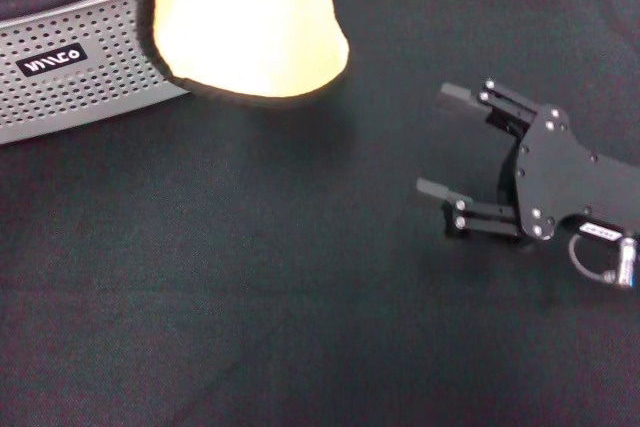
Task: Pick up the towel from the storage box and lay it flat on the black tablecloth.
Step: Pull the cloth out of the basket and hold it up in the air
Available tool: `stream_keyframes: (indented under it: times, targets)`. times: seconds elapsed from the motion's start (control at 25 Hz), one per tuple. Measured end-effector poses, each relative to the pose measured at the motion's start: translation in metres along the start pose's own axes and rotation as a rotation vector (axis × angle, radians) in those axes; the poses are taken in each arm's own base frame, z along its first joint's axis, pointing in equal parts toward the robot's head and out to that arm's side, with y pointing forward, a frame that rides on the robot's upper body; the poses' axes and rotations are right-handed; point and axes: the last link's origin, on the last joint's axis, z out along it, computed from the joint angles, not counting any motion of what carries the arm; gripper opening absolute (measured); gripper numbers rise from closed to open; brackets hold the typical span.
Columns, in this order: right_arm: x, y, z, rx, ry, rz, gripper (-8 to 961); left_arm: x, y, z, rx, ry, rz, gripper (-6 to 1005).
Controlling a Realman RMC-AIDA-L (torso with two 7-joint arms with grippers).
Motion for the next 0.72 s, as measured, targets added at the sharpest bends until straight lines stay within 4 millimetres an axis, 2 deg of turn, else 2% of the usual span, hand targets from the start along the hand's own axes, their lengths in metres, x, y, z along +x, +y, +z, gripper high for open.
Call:
stream_keyframes:
  times: [0.48,0.72]
  targets:
    - [0.0,-0.001,0.012,-0.048,0.008,-0.033,755,-0.007,-0.004,0.011,-0.066,0.082,-0.114,9]
    - [0.003,0.009,0.001,-0.028,-0.002,-0.01,750,-0.011,-0.002,0.011,-0.116,0.036,-0.05,10]
